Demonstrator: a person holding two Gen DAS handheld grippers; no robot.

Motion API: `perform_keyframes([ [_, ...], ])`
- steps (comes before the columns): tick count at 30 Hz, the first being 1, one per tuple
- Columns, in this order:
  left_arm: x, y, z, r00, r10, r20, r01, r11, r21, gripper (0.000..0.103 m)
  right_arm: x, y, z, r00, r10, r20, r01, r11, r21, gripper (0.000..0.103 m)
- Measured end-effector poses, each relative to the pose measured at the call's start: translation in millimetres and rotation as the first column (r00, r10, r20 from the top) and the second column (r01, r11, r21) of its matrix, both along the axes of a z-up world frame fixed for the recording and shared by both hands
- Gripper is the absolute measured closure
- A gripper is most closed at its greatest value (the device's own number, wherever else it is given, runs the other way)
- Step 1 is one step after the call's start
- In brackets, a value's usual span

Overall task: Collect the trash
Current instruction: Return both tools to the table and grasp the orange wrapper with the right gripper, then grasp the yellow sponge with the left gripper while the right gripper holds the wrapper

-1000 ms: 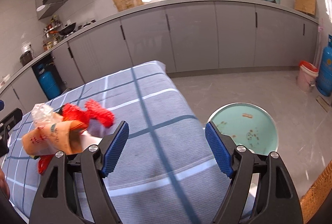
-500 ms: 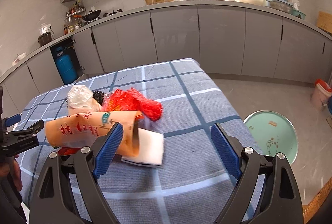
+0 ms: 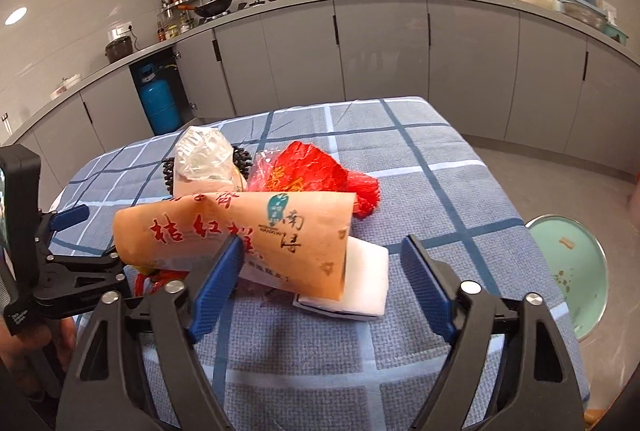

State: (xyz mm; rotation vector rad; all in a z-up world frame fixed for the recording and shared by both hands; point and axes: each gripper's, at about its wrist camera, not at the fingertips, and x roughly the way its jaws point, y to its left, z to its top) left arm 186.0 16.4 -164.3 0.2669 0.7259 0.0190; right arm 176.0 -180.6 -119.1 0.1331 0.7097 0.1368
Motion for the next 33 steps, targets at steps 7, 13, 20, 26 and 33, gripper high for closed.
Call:
perform_keyframes([
  [7,4,1,-2,1.0,-0.006,-0.003,0.006,1.0,-0.003,0.005,-2,5,-5,0.998,0.055,-0.004,-0.055,0.998,-0.009,0.083],
  [13,1,2,0,1.0,-0.005,0.004,0.005,1.0,0.001,0.005,-11,8,-1,0.995,0.099,0.021,-0.099,0.995,0.003,0.093],
  [20,-6,1,5,1.0,-0.005,0.018,0.005,1.0,0.02,0.005,-35,4,14,0.991,0.097,0.095,-0.099,0.995,0.024,0.098],
  [26,-9,-11,7,0.999,-0.027,0.024,0.026,0.999,0.029,0.005,-52,4,27,0.986,0.082,0.145,-0.085,0.996,0.013,0.101],
  [33,7,-15,2,1.0,0.008,0.026,-0.008,0.999,0.035,0.005,-62,2,28,0.985,0.076,0.152,-0.078,0.997,0.007,0.101],
])
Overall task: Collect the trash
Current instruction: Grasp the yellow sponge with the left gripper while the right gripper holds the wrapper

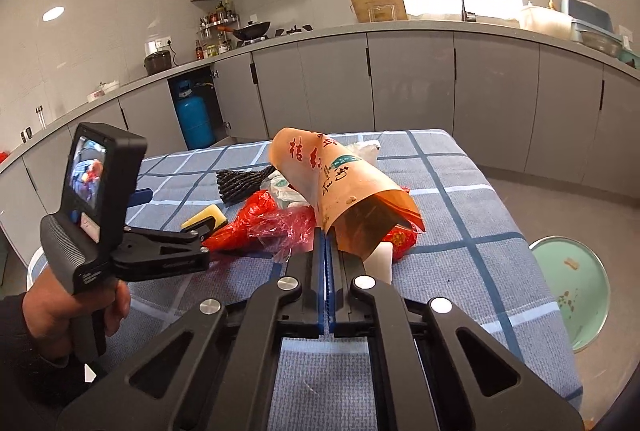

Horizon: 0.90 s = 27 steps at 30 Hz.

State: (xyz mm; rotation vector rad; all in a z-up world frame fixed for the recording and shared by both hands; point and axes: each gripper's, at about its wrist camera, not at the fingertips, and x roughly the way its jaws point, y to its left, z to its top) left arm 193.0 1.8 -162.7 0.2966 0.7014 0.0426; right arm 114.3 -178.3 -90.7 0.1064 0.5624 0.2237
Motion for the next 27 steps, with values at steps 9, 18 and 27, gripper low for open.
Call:
perform_keyframes([
  [9,10,14,-19,0.997,-0.01,-0.076,0.004,0.997,-0.076,0.014,-1,5,0,1.0,0.009,0.001,-0.009,1.0,-0.002,0.101],
  [18,-3,24,-10,0.996,-0.039,-0.082,0.029,0.993,-0.117,0.056,-5,7,7,1.0,0.002,0.021,-0.002,1.0,-0.009,0.101],
  [27,-24,21,45,0.995,-0.025,0.092,0.03,0.998,-0.055,0.056,-14,3,22,0.996,-0.037,0.079,0.041,0.998,-0.039,0.101],
])
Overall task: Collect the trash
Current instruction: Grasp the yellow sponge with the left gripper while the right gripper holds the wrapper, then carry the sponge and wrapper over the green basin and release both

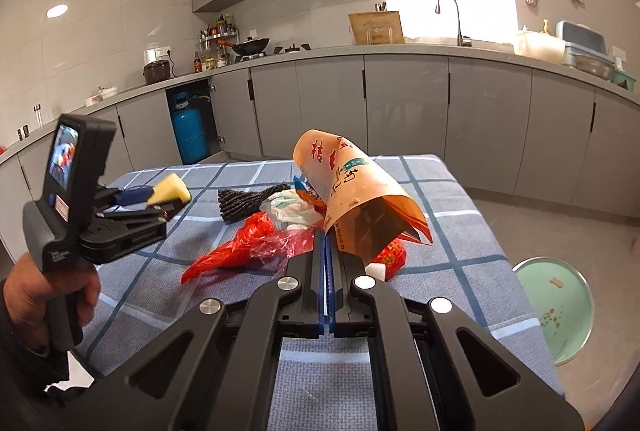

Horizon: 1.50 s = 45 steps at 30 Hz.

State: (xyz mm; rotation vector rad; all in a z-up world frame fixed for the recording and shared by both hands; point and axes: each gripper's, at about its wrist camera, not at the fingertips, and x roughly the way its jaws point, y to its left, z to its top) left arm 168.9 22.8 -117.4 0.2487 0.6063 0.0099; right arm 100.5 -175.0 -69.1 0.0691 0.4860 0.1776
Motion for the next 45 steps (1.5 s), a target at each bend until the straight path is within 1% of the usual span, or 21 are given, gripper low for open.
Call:
perform_keyframes([
  [4,-5,-17,18,0.998,-0.027,0.054,0.026,1.0,0.015,0.056,-4,-9,5,0.999,-0.037,0.014,0.037,0.999,0.003,0.101],
  [11,0,-58,38,0.989,-0.109,0.096,0.109,0.994,0.009,0.056,-7,-28,11,0.994,-0.1,0.034,0.1,0.995,0.01,0.101],
  [18,3,-108,51,0.969,-0.203,0.142,0.202,0.979,0.022,0.056,-10,-61,14,0.982,-0.181,0.043,0.18,0.983,0.029,0.101],
  [26,0,-161,59,0.943,-0.285,0.171,0.284,0.958,0.03,0.056,-17,-104,12,0.957,-0.285,0.049,0.282,0.958,0.051,0.101],
  [32,-3,-198,67,0.92,-0.343,0.192,0.345,0.938,0.022,0.056,-22,-135,10,0.933,-0.356,0.049,0.352,0.934,0.065,0.101],
  [38,-4,-241,70,0.891,-0.408,0.199,0.413,0.91,0.018,0.056,-30,-169,6,0.902,-0.43,0.043,0.426,0.902,0.074,0.101],
  [45,-8,-290,66,0.847,-0.497,0.186,0.504,0.864,0.015,0.056,-38,-208,-6,0.862,-0.506,0.018,0.503,0.86,0.08,0.101],
])
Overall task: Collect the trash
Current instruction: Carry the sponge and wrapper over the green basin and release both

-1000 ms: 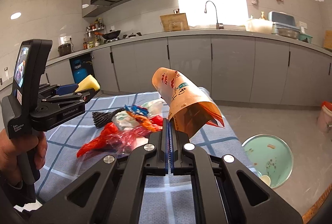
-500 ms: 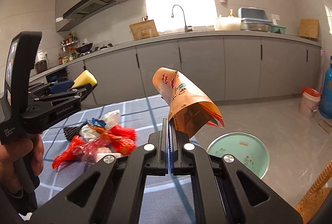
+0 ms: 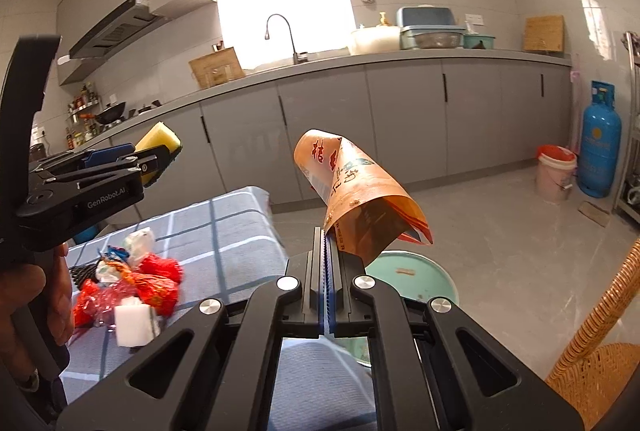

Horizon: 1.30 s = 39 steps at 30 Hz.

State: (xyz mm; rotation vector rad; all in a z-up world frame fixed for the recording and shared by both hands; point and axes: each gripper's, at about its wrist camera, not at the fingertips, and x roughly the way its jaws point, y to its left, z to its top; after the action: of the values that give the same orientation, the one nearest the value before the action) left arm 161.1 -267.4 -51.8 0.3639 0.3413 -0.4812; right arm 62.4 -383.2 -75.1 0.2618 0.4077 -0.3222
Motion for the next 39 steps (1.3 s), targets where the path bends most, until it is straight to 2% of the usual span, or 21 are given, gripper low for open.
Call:
perform_keyframes([
  [5,-3,-29,-12,0.999,-0.048,-0.019,0.048,0.999,0.016,0.056,-1,-25,-12,0.999,-0.049,-0.023,0.05,0.999,0.009,0.1],
  [11,4,-66,-37,0.99,-0.108,-0.091,0.112,0.993,0.04,0.056,4,-57,-33,0.993,-0.093,-0.069,0.095,0.995,0.032,0.1],
  [24,24,-133,-100,0.959,-0.177,-0.223,0.205,0.972,0.112,0.054,27,-99,-84,0.982,-0.093,-0.163,0.109,0.99,0.094,0.1],
  [27,28,-140,-111,0.955,-0.178,-0.237,0.213,0.968,0.132,0.04,33,-107,-97,0.98,-0.088,-0.179,0.108,0.989,0.105,0.099],
  [28,29,-141,-114,0.957,-0.172,-0.235,0.208,0.969,0.137,0.028,35,-110,-102,0.978,-0.09,-0.187,0.112,0.987,0.112,0.096],
  [29,30,-142,-115,0.959,-0.165,-0.232,0.201,0.969,0.142,0.02,37,-113,-107,0.977,-0.083,-0.198,0.11,0.986,0.128,0.096],
  [36,39,-130,-120,0.965,-0.117,-0.236,0.157,0.975,0.159,0.02,35,-119,-118,0.968,-0.108,-0.225,0.145,0.978,0.152,0.09],
  [39,39,-119,-118,0.968,-0.096,-0.23,0.134,0.978,0.158,0.015,30,-117,-115,0.969,-0.114,-0.221,0.151,0.976,0.16,0.077],
])
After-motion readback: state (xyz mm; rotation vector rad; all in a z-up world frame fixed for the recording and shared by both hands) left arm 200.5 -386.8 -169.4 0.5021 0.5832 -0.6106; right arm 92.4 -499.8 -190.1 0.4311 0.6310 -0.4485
